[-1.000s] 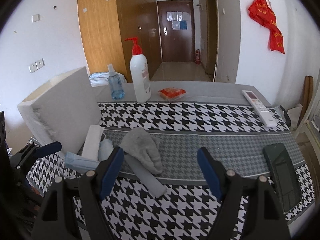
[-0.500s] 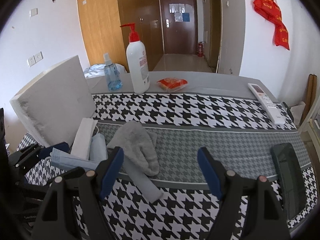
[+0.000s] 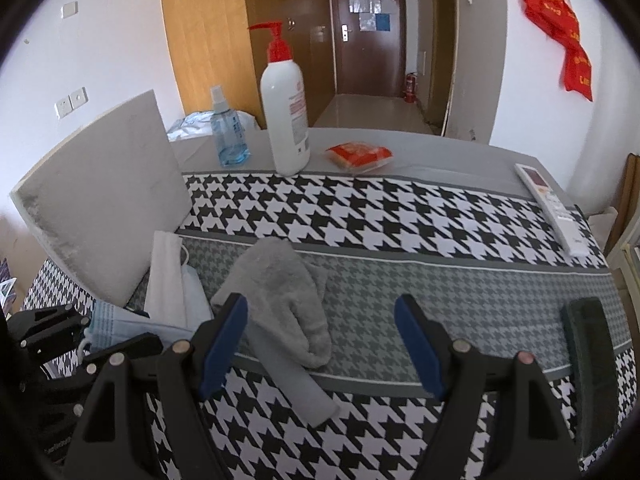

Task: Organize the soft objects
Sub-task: 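Grasp the grey sock with the right gripper while the left gripper holds the mask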

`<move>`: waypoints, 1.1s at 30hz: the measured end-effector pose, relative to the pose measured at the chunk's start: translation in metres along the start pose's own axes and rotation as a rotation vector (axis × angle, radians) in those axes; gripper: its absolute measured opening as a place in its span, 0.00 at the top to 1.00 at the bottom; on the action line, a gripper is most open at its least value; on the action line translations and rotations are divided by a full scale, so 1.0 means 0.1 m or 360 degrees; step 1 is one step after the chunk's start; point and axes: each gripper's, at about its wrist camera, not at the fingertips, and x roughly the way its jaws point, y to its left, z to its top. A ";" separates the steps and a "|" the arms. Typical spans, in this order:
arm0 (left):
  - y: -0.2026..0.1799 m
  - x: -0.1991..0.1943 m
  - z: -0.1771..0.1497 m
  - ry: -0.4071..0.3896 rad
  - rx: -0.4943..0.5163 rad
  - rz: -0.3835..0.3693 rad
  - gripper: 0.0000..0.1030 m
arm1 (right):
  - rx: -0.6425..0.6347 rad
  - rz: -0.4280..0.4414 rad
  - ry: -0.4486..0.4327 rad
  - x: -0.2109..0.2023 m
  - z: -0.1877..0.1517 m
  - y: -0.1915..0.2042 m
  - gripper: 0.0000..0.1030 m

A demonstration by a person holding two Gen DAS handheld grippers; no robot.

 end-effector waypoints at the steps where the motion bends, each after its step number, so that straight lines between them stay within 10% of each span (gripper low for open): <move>1: 0.00 0.00 0.00 0.0001 0.0001 -0.0006 0.85 | -0.0011 0.0008 0.0011 0.02 0.01 0.03 0.22; 19: 0.01 -0.04 -0.02 0.0003 0.0017 -0.0072 0.90 | -0.0070 0.0061 0.0171 0.35 0.08 0.30 0.23; 28: 0.02 -0.03 -0.02 0.0021 0.0015 -0.0073 0.94 | -0.0014 0.0068 0.0266 0.47 0.07 0.20 0.80; 33: 0.00 -0.04 -0.02 0.0018 0.0029 -0.0078 0.94 | 0.0030 0.0059 0.0224 0.36 0.08 0.13 0.88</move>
